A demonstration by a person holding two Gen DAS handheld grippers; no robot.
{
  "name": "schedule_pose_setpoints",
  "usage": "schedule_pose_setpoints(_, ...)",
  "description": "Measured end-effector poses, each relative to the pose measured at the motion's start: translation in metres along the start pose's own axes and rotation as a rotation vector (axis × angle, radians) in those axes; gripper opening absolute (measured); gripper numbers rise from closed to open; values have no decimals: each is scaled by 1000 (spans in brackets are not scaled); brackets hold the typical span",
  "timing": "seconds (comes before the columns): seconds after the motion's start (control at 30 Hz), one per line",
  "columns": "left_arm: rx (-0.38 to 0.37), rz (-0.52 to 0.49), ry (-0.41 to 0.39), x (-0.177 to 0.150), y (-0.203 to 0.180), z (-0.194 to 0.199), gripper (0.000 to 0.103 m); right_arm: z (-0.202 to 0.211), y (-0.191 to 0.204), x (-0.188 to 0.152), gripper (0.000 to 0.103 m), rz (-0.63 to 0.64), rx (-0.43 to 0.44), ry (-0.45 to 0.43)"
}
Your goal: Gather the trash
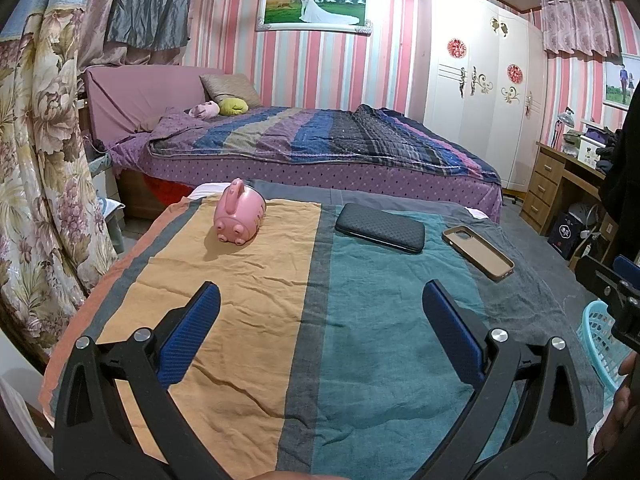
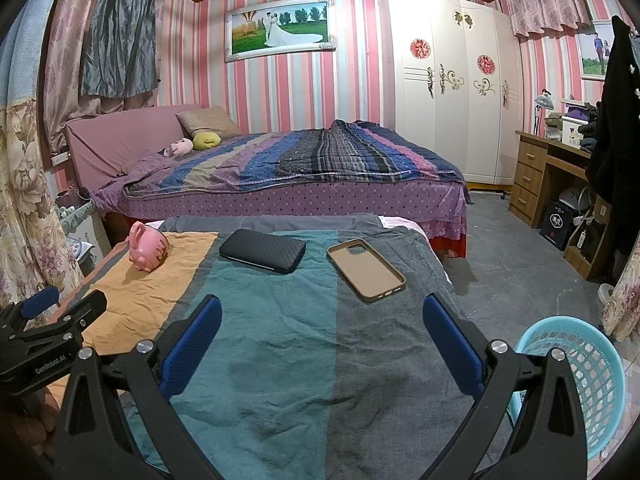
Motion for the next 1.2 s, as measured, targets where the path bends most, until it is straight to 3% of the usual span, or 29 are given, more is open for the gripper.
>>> schedule_pose_setpoints(1.2, 31, -21, -5, -2, -6, 2, 98, -3, -4, 0, 98, -8, -19, 3)
Point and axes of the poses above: each gripper's, at about its wrist camera, not at the fingertips, and z roughly against the way its jaws point, y to its left, x to its top, the point moved 2 cm from there along -z, roughly the way its jaws point, and after that the axes turned 5 degrees about x, right-handed, at the moved point
